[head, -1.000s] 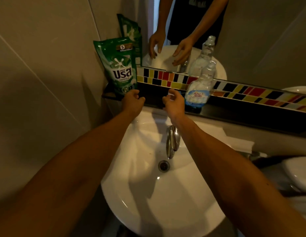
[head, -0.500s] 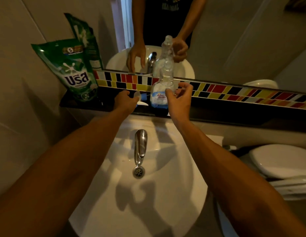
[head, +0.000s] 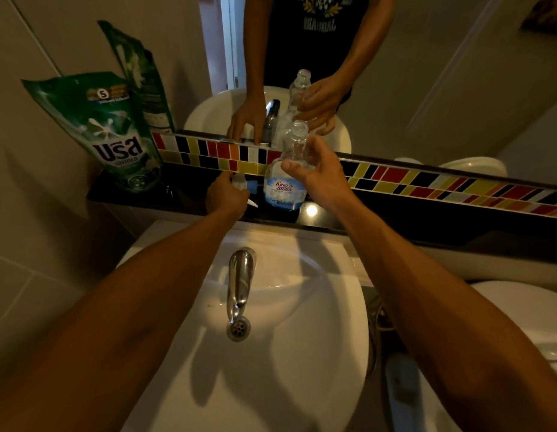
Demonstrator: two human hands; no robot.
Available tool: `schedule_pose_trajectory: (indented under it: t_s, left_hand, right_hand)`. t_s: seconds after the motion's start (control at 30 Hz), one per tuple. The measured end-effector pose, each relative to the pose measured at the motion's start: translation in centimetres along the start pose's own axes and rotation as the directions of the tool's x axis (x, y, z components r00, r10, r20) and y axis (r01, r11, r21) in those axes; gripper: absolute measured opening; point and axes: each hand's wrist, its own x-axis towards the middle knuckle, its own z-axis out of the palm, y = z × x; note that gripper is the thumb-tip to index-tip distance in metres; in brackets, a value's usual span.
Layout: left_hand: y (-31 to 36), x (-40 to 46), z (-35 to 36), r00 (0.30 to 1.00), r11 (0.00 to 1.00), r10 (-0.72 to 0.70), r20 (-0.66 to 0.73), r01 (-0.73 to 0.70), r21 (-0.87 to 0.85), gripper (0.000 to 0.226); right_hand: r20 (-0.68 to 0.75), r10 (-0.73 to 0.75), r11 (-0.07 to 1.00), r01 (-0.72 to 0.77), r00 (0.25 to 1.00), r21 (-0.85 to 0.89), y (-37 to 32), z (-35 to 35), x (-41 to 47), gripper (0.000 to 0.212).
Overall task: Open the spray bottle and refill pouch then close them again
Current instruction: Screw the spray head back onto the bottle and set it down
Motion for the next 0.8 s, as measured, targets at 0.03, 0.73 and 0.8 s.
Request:
schedule_pose_trajectory:
  t_s: [0.03, 0.73, 0.8]
  left_hand:
    - [0.1, -0.1, -0.1, 1.000, 1.000, -0.014, -0.009, 0.014, -0.020, 0.035]
    - [6.1, -2.2, -17.6, 0.989, 0.896, 0.136, -0.064, -0.150, -0.418, 0.046]
    - [6.8, -2.4, -19.7, 0.981, 0.893, 0.169, -0.093, -0.192, -0.406, 0.046]
  right_hand:
    - [-0.002, -0.001, 1.000, 0.001, 1.000, 0.004, 0.0, -0.1, -0.2, 0.041]
    - [-0.144, 0.063, 0.997, -0.056, 0.988, 0.047, -5.3, -1.3, -10.5, 0.039]
    - [-0.108, 0.097, 0.995, -0.096, 0.989, 0.014, -5.5, -1.0, -11.8, 0.044]
